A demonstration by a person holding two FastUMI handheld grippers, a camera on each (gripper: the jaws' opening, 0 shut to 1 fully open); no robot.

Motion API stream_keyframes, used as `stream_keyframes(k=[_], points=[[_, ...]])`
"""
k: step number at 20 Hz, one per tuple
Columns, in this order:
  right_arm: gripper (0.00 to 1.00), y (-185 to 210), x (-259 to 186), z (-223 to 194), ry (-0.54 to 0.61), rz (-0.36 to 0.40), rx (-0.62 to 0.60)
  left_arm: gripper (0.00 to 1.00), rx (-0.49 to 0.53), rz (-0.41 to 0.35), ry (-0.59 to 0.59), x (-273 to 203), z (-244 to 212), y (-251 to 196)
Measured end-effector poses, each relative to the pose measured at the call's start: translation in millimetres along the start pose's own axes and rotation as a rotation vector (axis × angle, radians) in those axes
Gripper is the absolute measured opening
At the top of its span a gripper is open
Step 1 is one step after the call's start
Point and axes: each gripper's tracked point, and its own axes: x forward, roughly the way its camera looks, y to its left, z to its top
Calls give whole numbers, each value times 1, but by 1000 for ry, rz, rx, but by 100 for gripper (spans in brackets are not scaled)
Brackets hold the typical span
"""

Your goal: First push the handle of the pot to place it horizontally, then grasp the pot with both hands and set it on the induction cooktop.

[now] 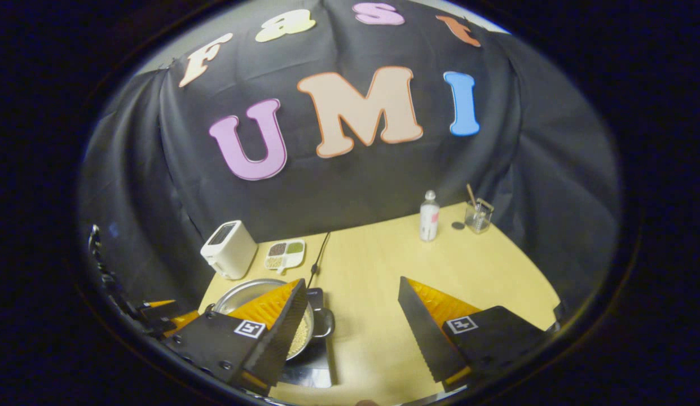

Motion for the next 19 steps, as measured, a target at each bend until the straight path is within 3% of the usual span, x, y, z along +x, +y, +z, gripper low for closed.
stream_keyframes(k=[1, 2, 7, 12, 19], points=[[100, -6, -5, 11, -24, -4, -17, 97, 7, -10, -35, -1, 15, -14], [92, -10, -17, 17, -52, 0, -34, 96, 17, -18, -54, -4, 25, -27], [93, -57, -59, 69, -167, 19, -92, 99, 75, 2, -186, -25, 83, -92], [93, -123, -101, 110, -257, 52, -140, 96, 19, 51, -323, -55, 135, -163], [93, -229, -137, 114, -282, 69, -152, 95, -41, 91, -396, -91, 139, -264]])
